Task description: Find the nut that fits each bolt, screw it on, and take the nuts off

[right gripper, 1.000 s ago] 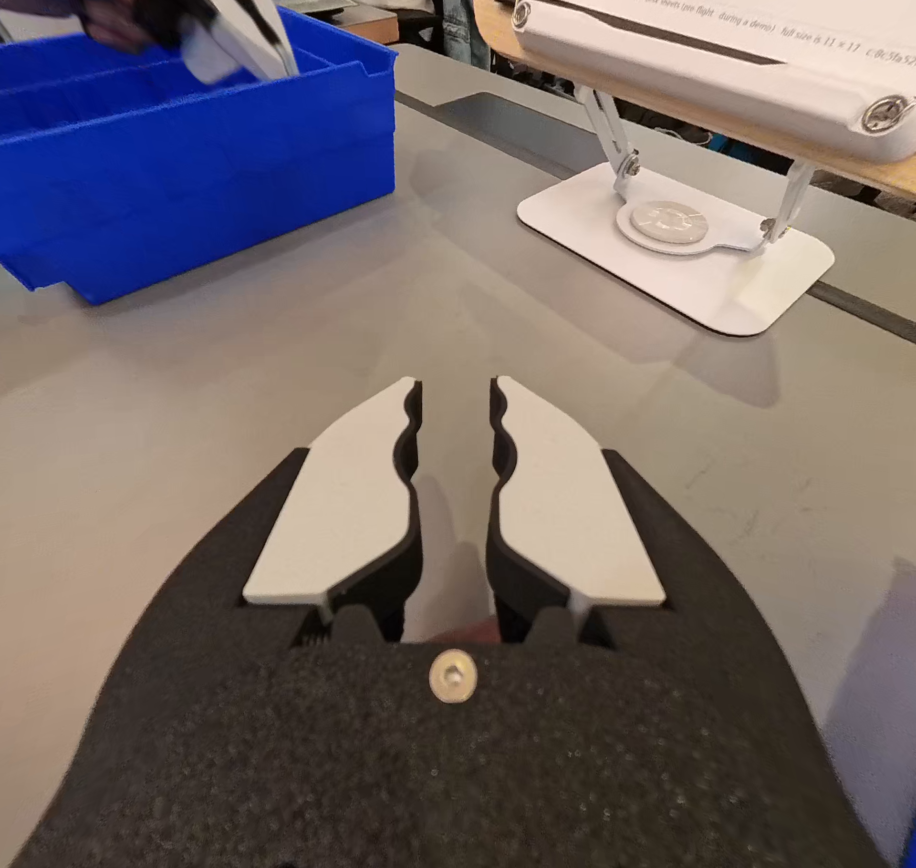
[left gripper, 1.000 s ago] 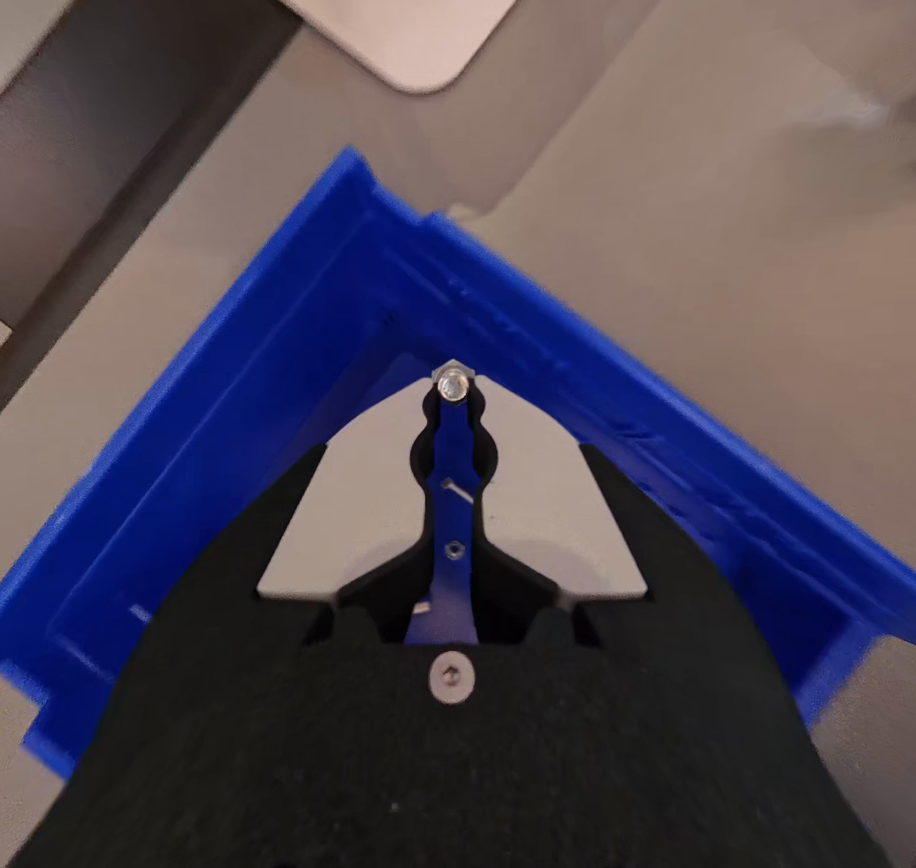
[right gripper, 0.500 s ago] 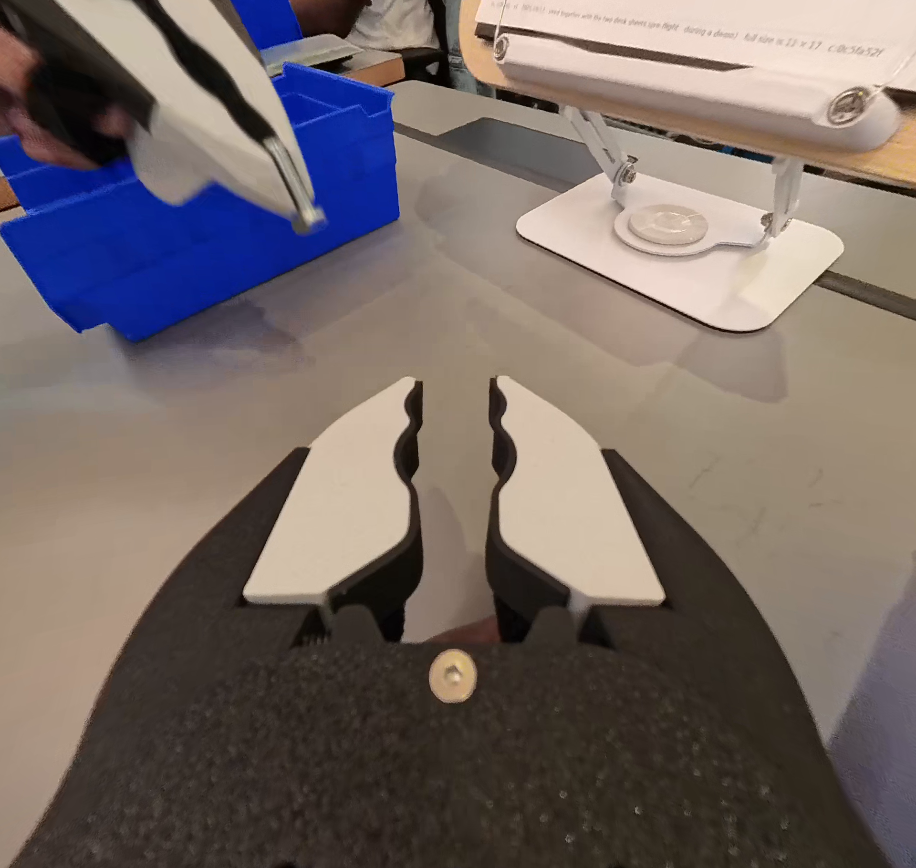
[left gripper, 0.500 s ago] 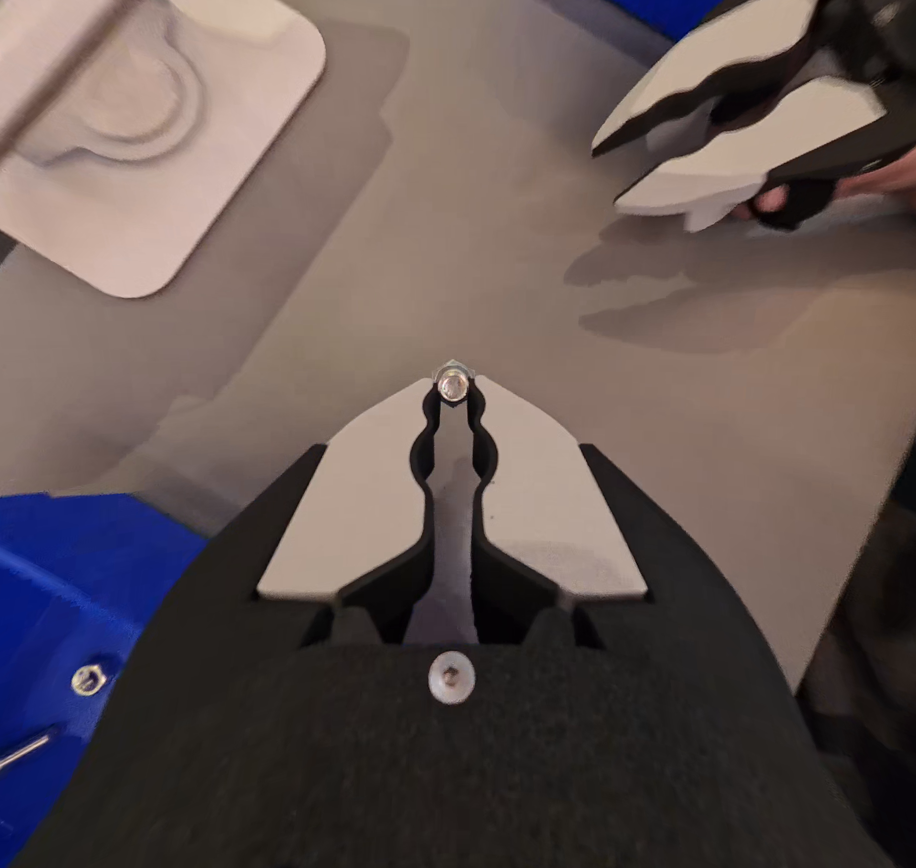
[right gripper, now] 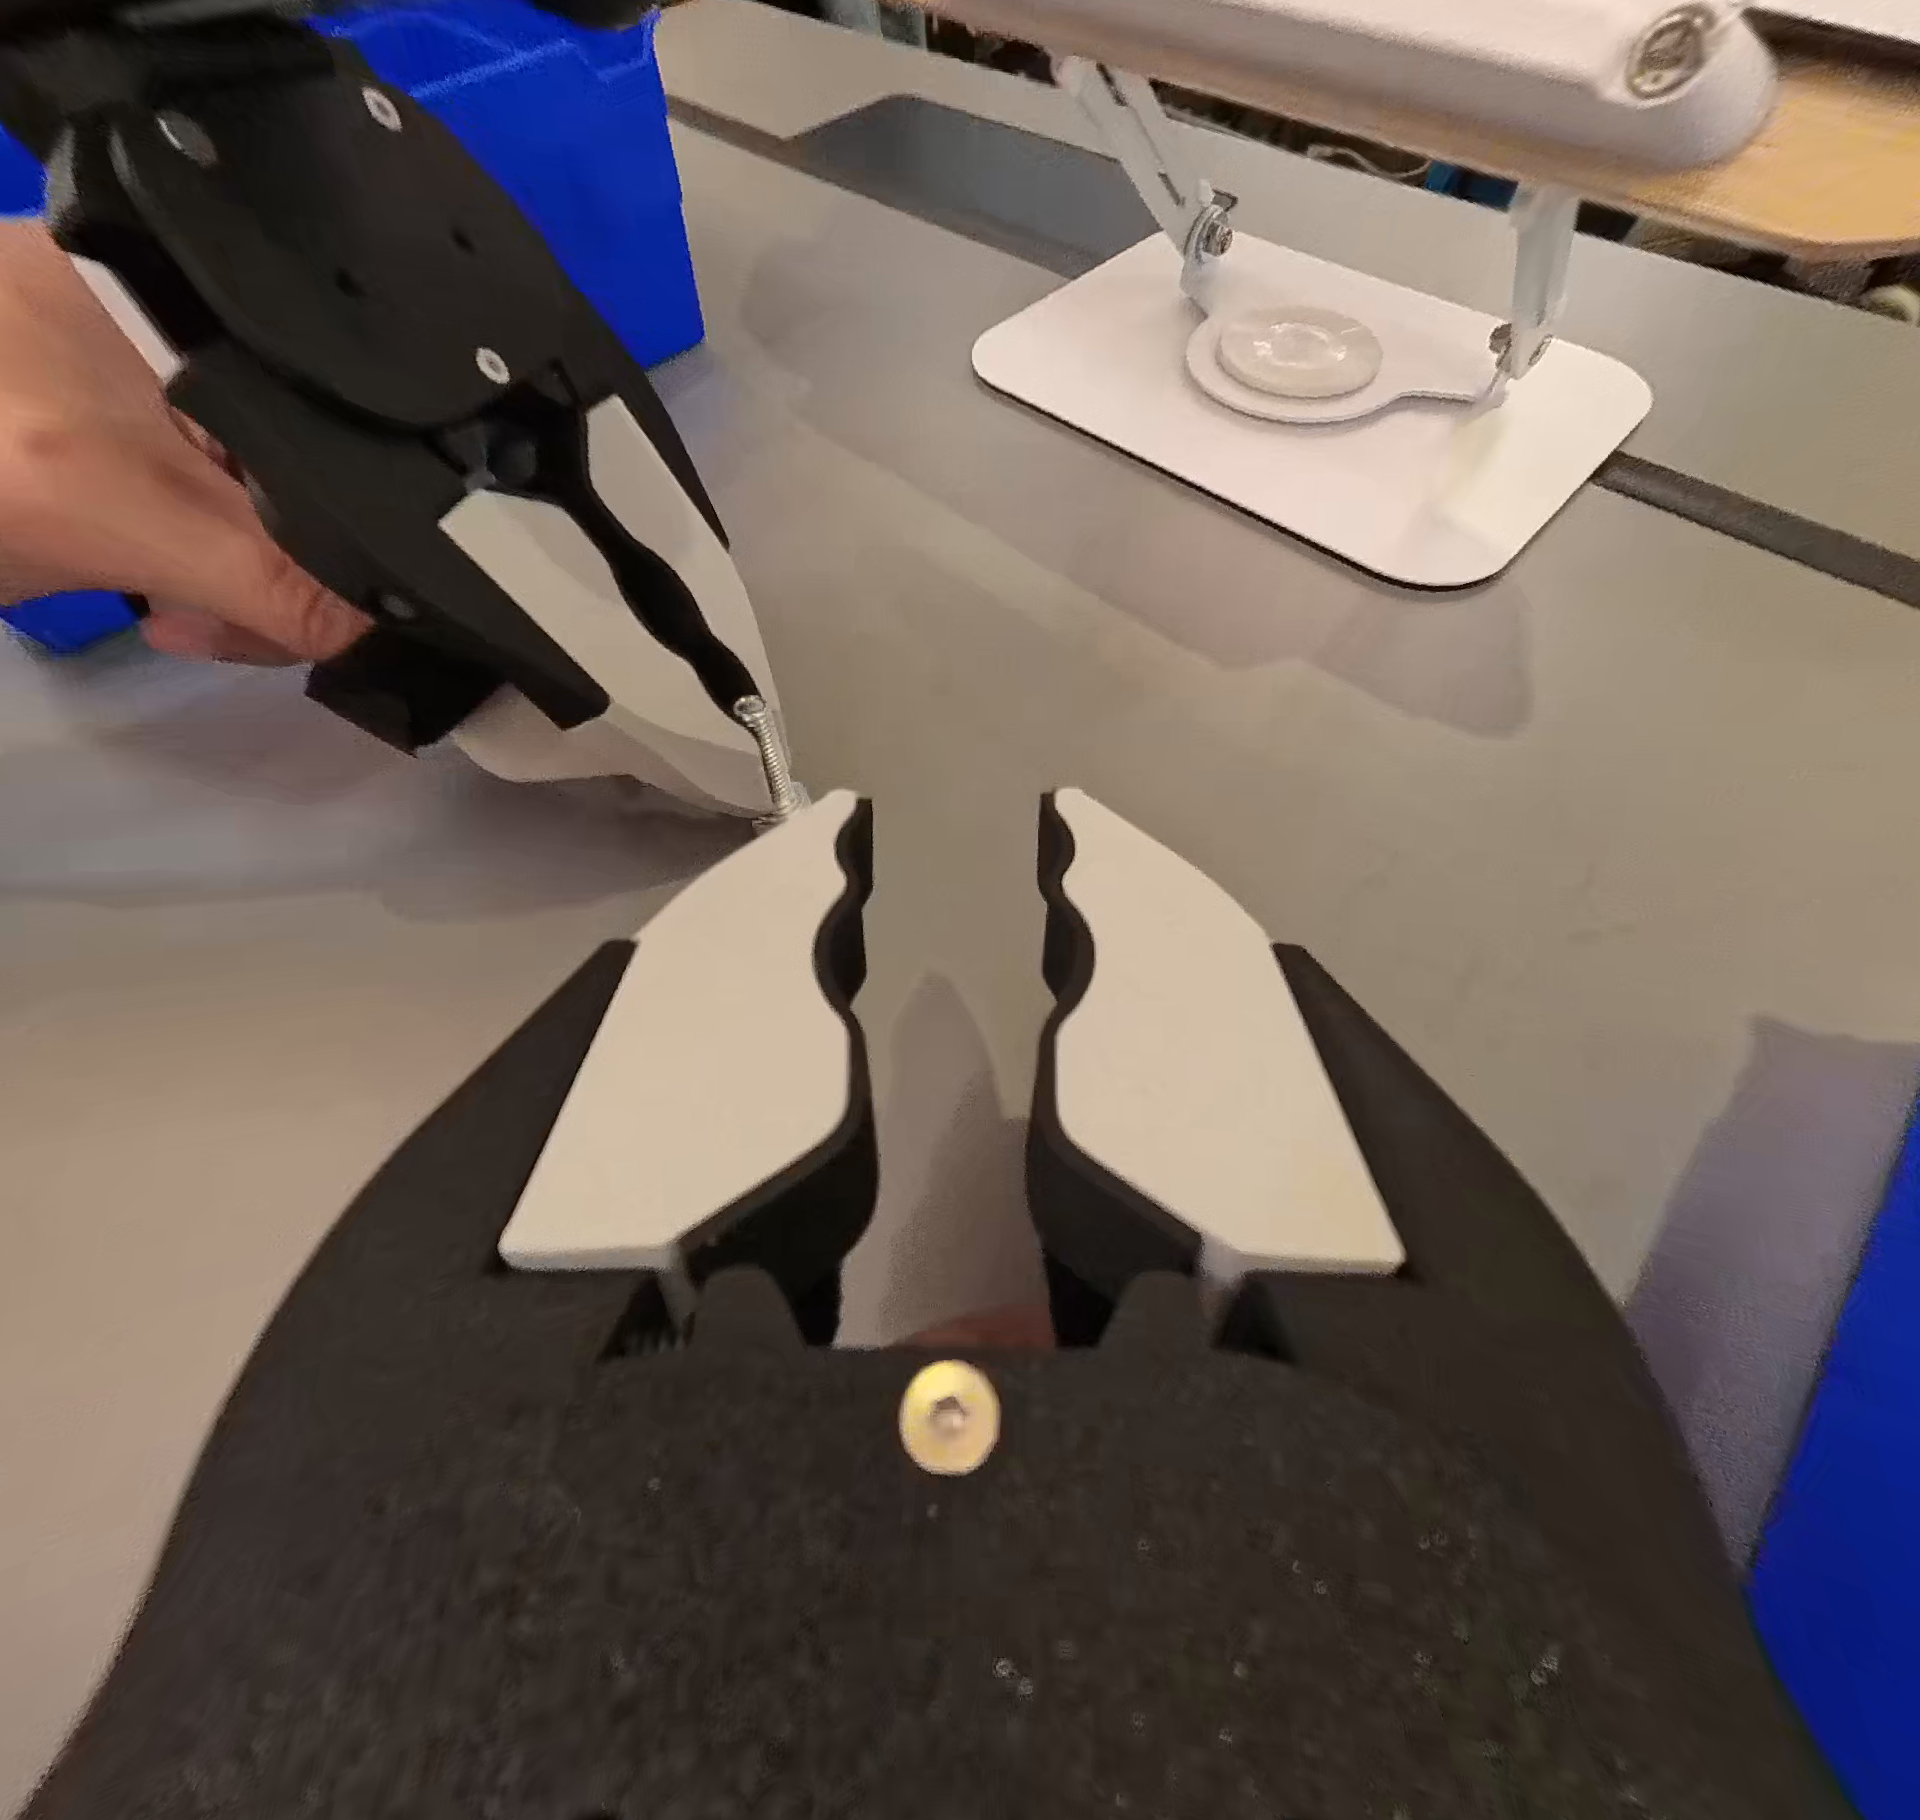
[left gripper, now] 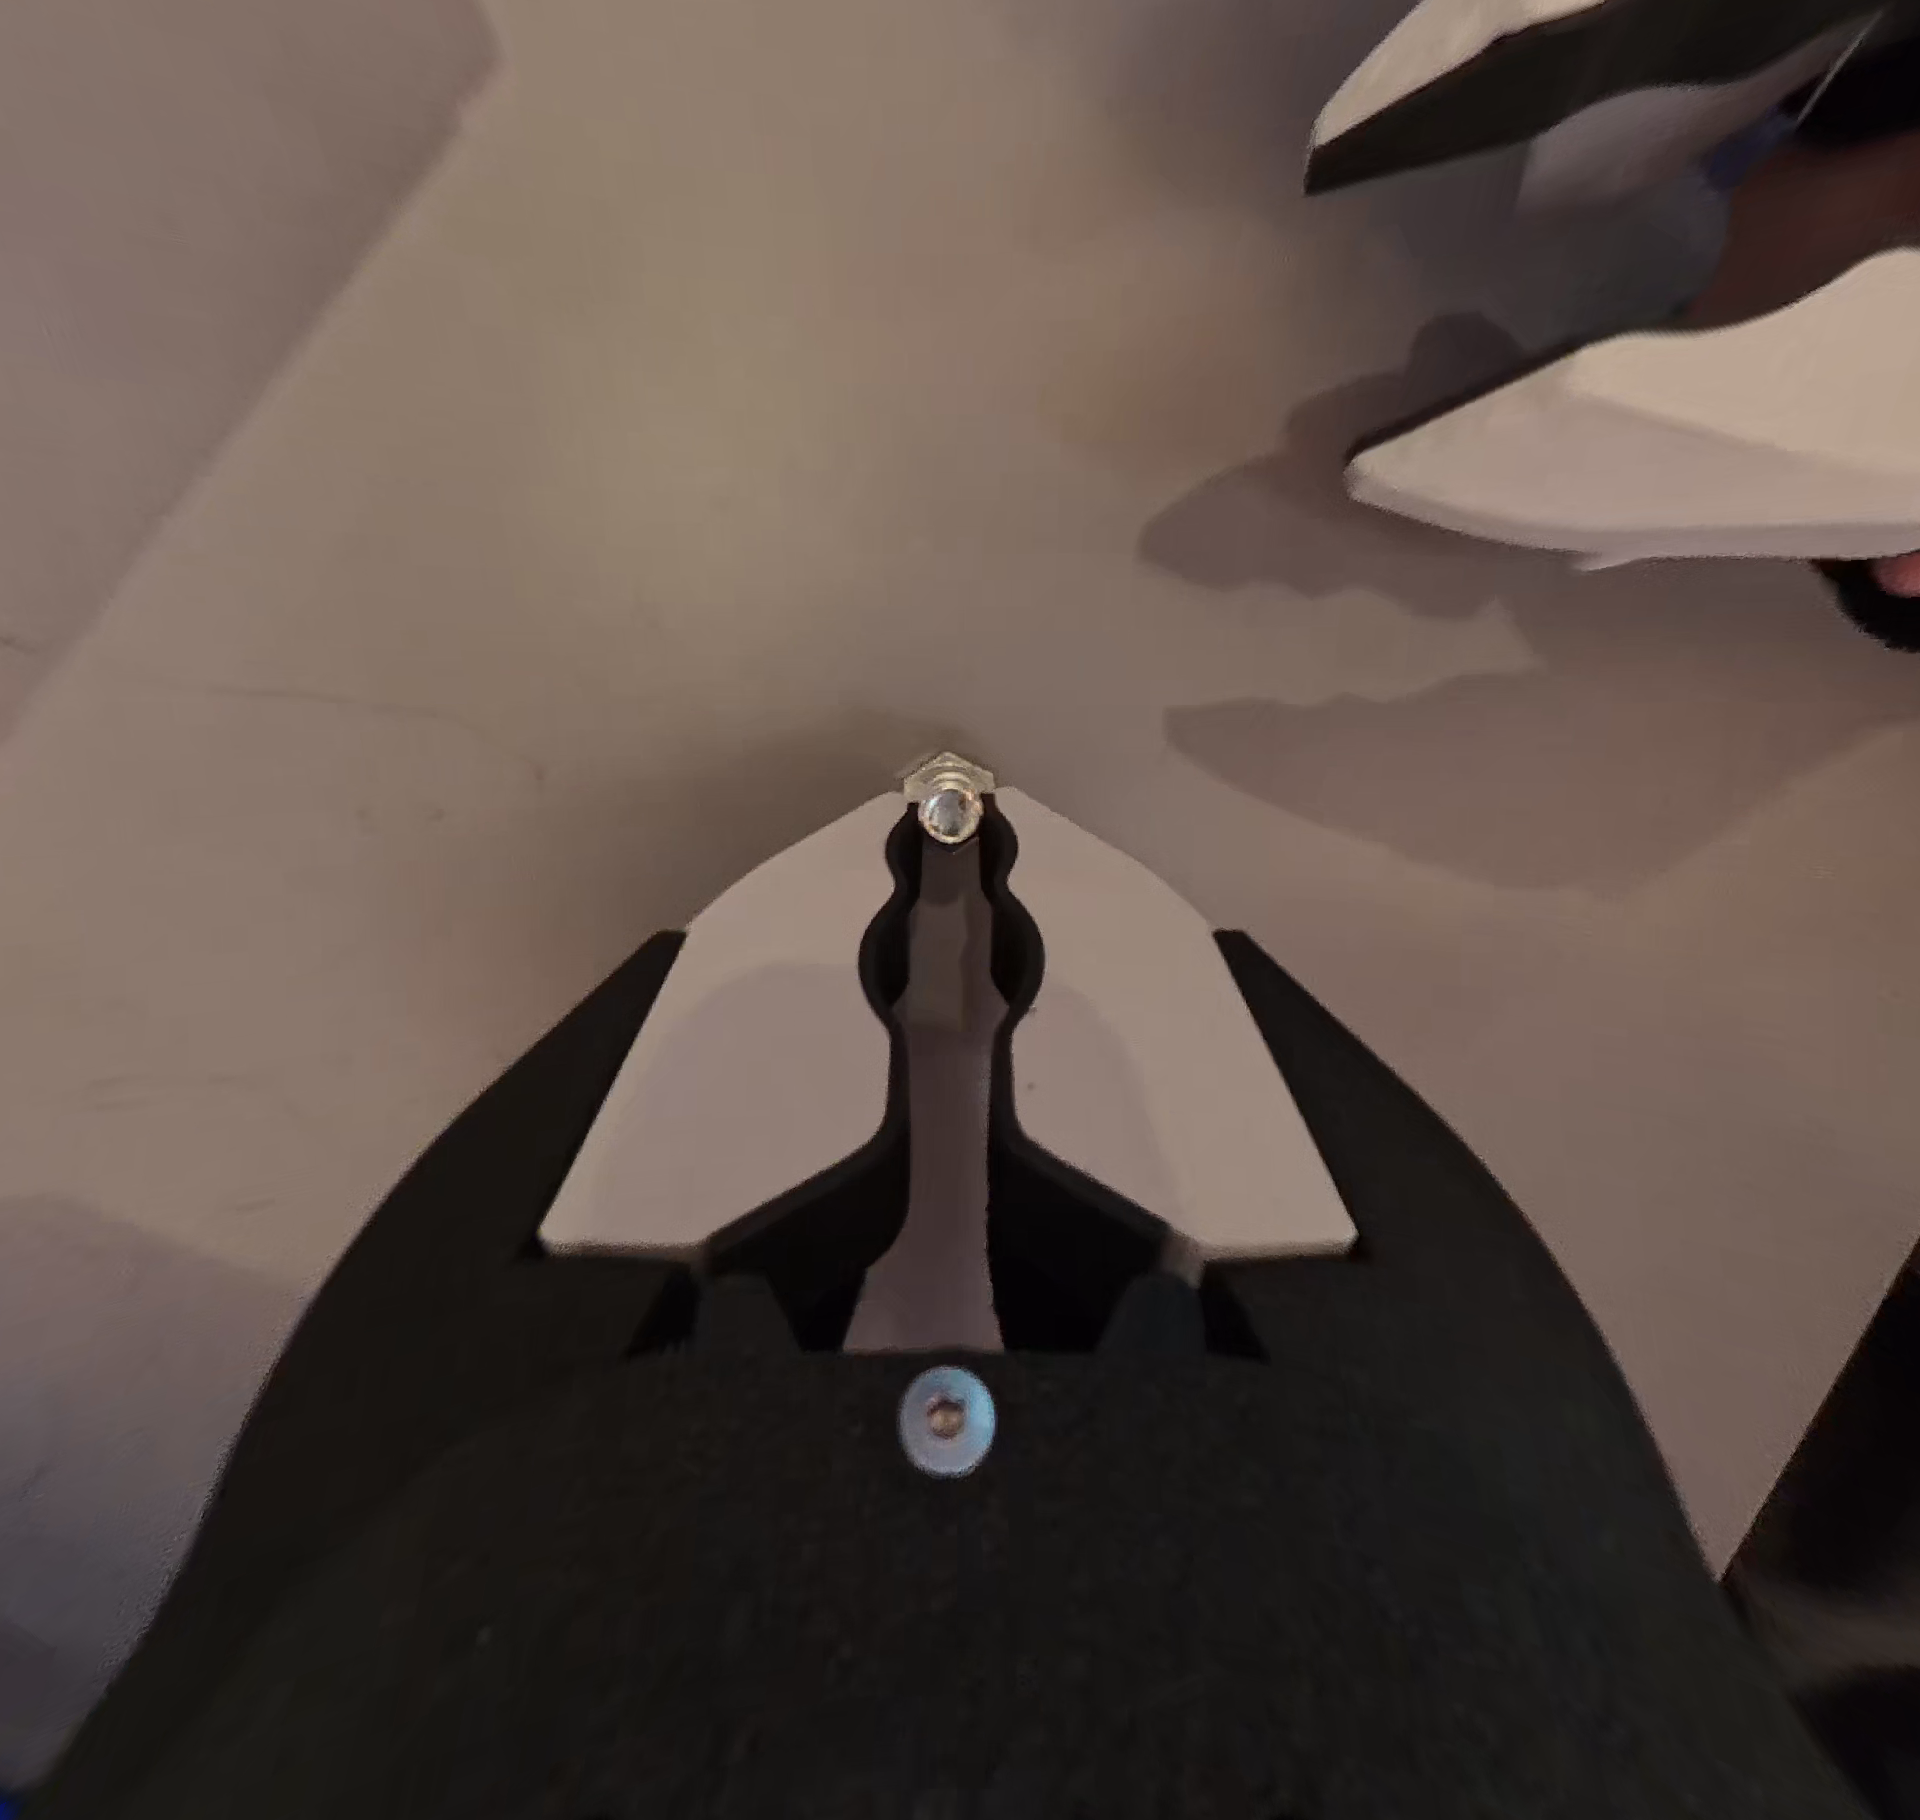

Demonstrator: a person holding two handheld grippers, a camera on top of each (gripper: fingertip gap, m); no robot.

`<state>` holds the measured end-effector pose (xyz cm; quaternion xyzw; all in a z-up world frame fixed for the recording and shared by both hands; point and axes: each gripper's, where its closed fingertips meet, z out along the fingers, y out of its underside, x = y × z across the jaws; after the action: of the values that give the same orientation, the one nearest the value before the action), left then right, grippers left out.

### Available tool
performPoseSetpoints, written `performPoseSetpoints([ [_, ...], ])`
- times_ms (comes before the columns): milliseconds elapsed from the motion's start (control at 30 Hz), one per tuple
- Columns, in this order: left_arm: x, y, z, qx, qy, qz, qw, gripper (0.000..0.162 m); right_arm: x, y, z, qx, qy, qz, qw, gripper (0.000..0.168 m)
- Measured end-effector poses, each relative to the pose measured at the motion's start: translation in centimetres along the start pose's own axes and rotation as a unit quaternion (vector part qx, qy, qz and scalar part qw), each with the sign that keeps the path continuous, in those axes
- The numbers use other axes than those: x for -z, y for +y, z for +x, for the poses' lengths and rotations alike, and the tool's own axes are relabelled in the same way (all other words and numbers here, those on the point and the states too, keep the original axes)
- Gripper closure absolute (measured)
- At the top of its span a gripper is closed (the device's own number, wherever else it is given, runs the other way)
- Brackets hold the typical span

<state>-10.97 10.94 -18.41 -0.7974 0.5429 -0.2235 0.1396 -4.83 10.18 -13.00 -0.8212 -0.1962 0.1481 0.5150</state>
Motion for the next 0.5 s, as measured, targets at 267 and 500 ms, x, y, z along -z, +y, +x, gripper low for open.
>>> performPoseSetpoints([
  [267,1.7,-0.2,0.8,0.005,0.014,0.057,0.998,0.137,-0.9,1.9,-1.1,0.045,-0.01,-0.05,0.998,0.131],
  [500,11.4,2.4,4.9,-0.005,0.01,0.195,0.981,0.127,-1.8,3.1,-4.2,0.156,-0.058,-0.082,0.983,0.132],
])
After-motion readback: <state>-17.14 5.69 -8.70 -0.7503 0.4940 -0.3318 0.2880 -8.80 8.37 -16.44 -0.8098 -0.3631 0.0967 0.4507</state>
